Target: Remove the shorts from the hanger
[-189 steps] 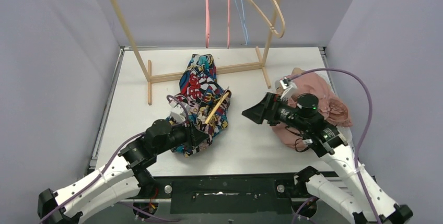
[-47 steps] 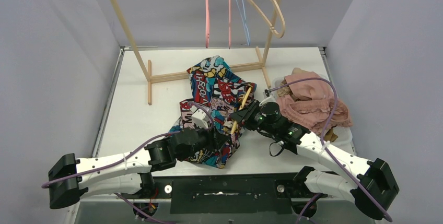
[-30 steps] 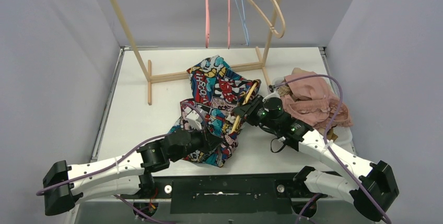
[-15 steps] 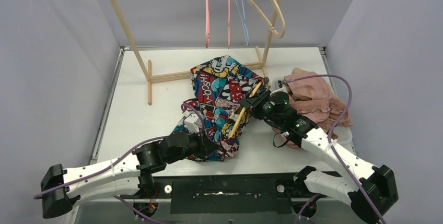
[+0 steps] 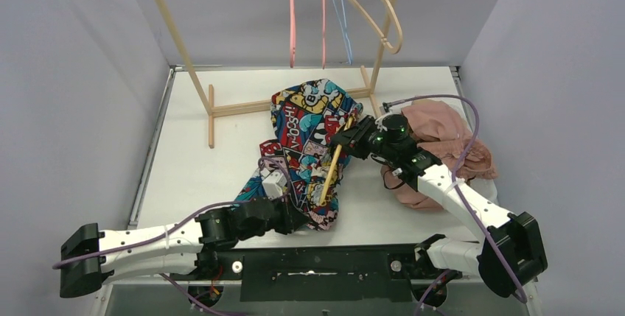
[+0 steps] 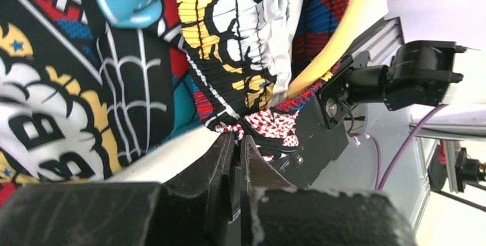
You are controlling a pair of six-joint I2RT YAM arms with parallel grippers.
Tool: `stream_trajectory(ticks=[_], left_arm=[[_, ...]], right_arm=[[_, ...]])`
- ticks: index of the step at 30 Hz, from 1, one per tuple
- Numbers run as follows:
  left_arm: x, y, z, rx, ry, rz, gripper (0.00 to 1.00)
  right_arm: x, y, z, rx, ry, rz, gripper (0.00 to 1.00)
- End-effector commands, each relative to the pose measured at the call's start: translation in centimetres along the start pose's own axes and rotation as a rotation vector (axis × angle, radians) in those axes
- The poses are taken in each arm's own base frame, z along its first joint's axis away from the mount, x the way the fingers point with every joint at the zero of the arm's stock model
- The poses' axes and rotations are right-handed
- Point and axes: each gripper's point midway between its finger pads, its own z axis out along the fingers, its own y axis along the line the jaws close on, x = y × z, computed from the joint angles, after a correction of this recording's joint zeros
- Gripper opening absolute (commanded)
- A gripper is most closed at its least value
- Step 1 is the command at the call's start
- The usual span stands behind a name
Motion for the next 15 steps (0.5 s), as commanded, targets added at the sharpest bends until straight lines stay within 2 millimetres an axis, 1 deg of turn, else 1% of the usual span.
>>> stream_trajectory(ticks=[1, 3, 5, 9, 10, 11, 13, 14, 15], left_arm=[[5.4, 4.2, -0.7, -0.179, 0.134, 0.021, 0.0], [5.7, 5.6, -0.8, -0.24, 0.124, 0.006, 0.0], [5.4, 6.7, -0.8, -0.299, 0.101, 0.011, 0.0], [3.4, 6.5, -0.7, -0.362, 0.043, 0.059, 0.0], [3.2, 6.9, -0.8, -0.39, 0.033, 0.064, 0.0], [3.1, 7.4, -0.9, -0.421, 0.027, 0.062, 0.0], [3.6, 9.0, -1.1, -0.486, 0.04, 0.057, 0.0], [3.8, 9.4, -1.2, -0.507, 0.043, 0.049, 0.0], [3.7, 9.4, -1.2, -0.509, 0.038, 0.041, 0.0]], right_arm=[[-5.5, 8.2, -3.2, -0.381, -0.18, 0.046, 0.0], [-5.2, 8.4, -3.4, -0.423, -0.148, 0.078, 0.0], [-4.7, 8.7, -3.3, -0.441, -0.109, 0.072, 0.0], [-3.8, 8.2, -3.1, -0.421, -0.069, 0.071, 0.0], [-3.6, 8.3, -3.3, -0.431, -0.058, 0.077, 0.0], [-3.6, 8.8, -3.9, -0.468, -0.056, 0.085, 0.0], [-3.7, 9.8, -4.9, -0.534, -0.063, 0.096, 0.0], [-3.7, 9.8, -5.0, -0.525, -0.062, 0.091, 0.0], [-3.9, 9.9, -4.9, -0.504, -0.065, 0.073, 0.0]])
